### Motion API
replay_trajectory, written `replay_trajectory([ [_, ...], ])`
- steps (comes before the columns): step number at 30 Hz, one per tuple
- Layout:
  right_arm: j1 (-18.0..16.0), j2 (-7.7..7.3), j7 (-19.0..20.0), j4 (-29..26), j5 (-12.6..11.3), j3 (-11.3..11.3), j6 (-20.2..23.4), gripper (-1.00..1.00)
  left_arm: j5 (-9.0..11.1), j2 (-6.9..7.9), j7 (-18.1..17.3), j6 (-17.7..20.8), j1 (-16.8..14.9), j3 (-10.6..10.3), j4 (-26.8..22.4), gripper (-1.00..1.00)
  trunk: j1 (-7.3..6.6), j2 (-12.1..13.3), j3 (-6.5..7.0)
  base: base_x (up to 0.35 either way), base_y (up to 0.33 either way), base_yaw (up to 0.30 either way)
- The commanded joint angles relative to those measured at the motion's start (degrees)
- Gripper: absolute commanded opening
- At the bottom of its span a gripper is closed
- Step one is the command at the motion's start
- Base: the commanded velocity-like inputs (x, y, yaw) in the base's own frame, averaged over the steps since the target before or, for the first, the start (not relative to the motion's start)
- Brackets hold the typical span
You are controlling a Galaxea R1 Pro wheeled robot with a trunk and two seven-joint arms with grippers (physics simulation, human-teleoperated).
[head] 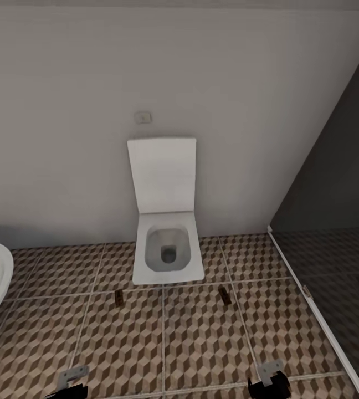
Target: Take the four mousetraps from the cabinet in the bathroom and place them on the bathroom floor. Make sure all four end up on the same floor surface, and ensure that at least two of them are either under or directly next to the same bathroom sink.
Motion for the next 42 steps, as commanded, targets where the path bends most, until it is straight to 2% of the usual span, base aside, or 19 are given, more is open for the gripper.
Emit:
replay_trajectory([
  [1,0.14,-0.01,-0.33,0.14,0.31,0.12,-0.08,1.00,0.35,0.03,0.28,-0.23,-0.04,-0.48,-0.18,1.00,-0.23,0.40,0.15,0.000,0.000,0.000],
  [9,2.59,-0.04,-0.04,1.92,0.43,0.13,-0.22,1.00,0.35,0.02,0.28,-0.23,-0.04,-0.48,-0.56,1.00,-1.99,3.61,1.61,0.000,0.000,-0.001],
  [17,3.33,-0.07,0.11,2.47,0.50,0.13,-0.41,1.00,0.35,0.02,0.28,-0.26,-0.04,-0.48,-0.62,1.00,-3.74,6.82,3.52,0.000,0.000,-0.044],
  [42,3.92,-0.13,0.14,2.58,0.51,0.13,-1.62,1.00,0.35,-0.15,0.19,-0.11,-0.04,-0.48,-1.02,1.00,-3.74,6.82,5.72,0.000,0.000,-0.057],
])
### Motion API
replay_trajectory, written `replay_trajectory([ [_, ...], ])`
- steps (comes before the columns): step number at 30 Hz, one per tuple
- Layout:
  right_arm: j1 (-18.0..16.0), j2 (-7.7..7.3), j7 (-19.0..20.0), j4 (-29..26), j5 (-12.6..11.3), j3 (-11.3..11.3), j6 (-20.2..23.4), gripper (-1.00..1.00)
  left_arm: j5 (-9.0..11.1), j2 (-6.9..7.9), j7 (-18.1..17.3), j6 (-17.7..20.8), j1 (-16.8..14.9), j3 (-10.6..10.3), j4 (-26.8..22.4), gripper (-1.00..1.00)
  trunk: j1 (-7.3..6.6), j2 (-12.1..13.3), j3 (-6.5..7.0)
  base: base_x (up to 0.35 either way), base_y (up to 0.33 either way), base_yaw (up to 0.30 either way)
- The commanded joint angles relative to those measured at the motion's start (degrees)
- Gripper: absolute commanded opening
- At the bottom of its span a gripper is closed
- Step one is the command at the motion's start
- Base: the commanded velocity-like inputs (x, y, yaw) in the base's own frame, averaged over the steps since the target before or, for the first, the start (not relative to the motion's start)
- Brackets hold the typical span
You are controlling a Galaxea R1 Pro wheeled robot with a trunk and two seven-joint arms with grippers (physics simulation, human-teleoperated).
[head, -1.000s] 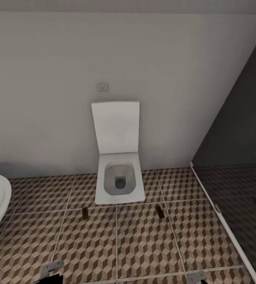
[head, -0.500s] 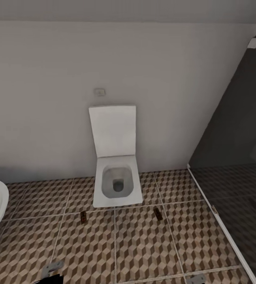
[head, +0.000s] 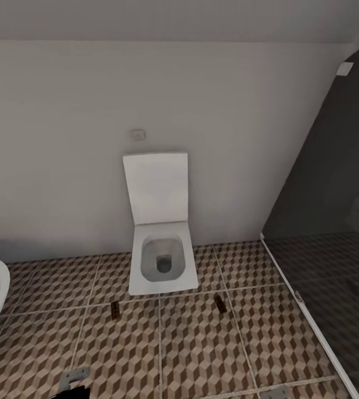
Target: Take the four mousetraps from the cabinet in the bathroom and place them on the bathroom floor. Make sure all four end up on the same floor surface, and ensure that at least two of them are either under or directly next to the same bathroom sink.
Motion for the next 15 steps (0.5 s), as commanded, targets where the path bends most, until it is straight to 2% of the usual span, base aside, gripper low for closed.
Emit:
replay_trajectory([
  [1,-0.04,0.00,-0.34,0.08,0.36,0.11,-0.09,1.00,0.34,0.04,0.31,-0.28,-0.05,-0.47,-0.26,1.00,0.00,-0.02,0.05,0.000,0.000,-0.008],
  [15,-0.03,0.00,-0.34,0.08,0.36,0.11,-0.10,1.00,0.34,0.03,0.31,-0.28,-0.05,-0.47,-2.11,1.00,0.00,-0.02,1.32,0.000,0.000,-0.002],
])
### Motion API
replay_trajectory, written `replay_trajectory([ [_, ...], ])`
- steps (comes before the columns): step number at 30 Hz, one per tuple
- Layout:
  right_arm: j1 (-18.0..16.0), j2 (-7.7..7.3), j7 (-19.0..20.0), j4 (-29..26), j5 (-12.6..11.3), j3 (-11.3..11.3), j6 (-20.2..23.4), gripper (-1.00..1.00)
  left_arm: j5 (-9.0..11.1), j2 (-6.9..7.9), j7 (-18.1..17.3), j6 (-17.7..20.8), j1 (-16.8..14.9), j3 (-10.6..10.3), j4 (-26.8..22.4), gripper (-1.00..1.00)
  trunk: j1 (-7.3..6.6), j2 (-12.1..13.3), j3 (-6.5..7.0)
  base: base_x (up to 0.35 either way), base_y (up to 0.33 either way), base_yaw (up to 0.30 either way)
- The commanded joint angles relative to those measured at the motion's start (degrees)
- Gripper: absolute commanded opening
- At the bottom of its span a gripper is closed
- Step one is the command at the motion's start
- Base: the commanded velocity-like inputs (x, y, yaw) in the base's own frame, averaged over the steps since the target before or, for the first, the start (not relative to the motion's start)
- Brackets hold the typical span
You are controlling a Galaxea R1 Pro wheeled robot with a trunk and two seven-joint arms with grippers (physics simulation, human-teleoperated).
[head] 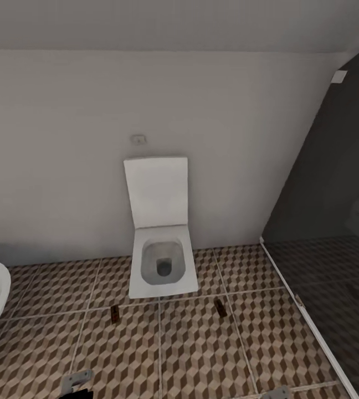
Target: Take the four mousetraps from the cabinet in the bathroom and place them on the bathroom floor. Make sure all four end up on the same floor surface, and ensure that at least two of them are either under or directly next to the same bathroom sink.
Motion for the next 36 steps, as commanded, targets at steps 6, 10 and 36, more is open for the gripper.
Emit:
replay_trajectory([
  [6,-0.04,0.00,-0.35,0.08,0.36,0.11,-0.09,1.00,0.38,0.07,0.33,-0.30,-0.08,-0.47,-0.82,1.00,0.00,-0.02,0.51,0.000,0.000,0.000],
  [10,-0.05,0.02,-0.35,0.08,0.36,0.11,-0.09,1.00,0.38,0.07,0.33,-0.30,-0.08,-0.46,-1.17,1.00,0.00,-0.02,0.87,0.000,0.000,0.000],
  [36,0.03,0.16,-0.35,1.48,0.21,0.11,0.28,1.00,0.38,0.15,0.39,0.00,-0.03,-0.54,-6.61,1.00,0.00,-0.02,2.69,0.000,0.000,0.000],
])
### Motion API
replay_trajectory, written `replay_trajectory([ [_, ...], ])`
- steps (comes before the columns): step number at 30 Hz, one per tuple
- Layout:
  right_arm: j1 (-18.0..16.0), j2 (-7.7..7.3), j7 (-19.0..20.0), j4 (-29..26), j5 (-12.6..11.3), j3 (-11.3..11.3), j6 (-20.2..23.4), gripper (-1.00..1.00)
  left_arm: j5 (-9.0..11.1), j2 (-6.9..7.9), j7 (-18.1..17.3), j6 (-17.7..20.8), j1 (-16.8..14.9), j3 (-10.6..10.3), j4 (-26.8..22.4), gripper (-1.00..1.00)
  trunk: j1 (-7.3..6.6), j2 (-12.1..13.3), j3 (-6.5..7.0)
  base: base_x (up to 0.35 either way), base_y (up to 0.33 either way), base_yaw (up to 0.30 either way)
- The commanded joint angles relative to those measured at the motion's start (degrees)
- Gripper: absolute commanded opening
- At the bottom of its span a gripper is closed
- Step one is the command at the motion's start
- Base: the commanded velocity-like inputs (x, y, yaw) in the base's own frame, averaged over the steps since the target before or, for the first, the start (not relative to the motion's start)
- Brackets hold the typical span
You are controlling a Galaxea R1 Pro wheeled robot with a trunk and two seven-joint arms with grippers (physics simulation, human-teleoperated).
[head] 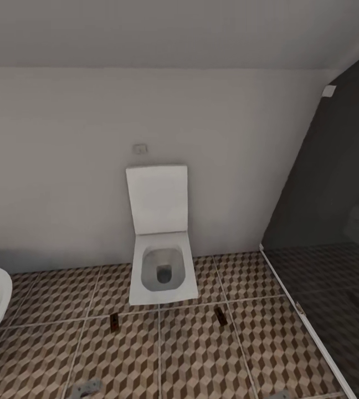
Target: Take the four mousetraps from the cabinet in the bathroom and place them on the bathroom floor. Make sure all four end up on the same floor surface, and ensure that at least two of them are either under or directly next to the same bathroom sink.
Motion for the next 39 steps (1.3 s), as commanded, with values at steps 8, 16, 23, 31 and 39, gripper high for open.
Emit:
replay_trajectory([
  [8,0.81,0.01,-0.34,0.94,0.41,0.11,-0.22,1.00,0.28,-0.07,0.29,-0.40,0.16,-0.38,-1.83,1.00,0.00,-0.03,0.24,0.000,0.000,0.000],
  [16,1.43,0.05,-0.34,1.01,0.36,0.06,-0.28,1.00,0.28,0.09,0.34,-0.39,0.21,-0.38,-1.92,1.00,0.00,-0.03,0.87,0.000,0.000,0.000],
  [23,1.53,0.14,-0.34,1.03,0.34,0.03,-0.29,1.00,0.28,0.07,0.34,-0.39,0.22,-0.38,-2.00,1.00,0.00,-0.03,1.50,0.000,0.000,0.000],
  [31,1.55,0.18,-0.33,1.06,0.34,0.03,-0.32,1.00,0.28,0.07,0.32,-0.39,0.22,-0.38,-2.02,1.00,0.00,-0.03,2.24,0.000,0.000,0.000],
  [39,1.55,0.19,-0.27,1.05,0.34,0.03,-0.36,1.00,0.28,0.07,0.31,-0.39,0.22,-0.38,-2.00,1.00,0.00,-0.03,2.98,0.000,0.000,0.000],
])
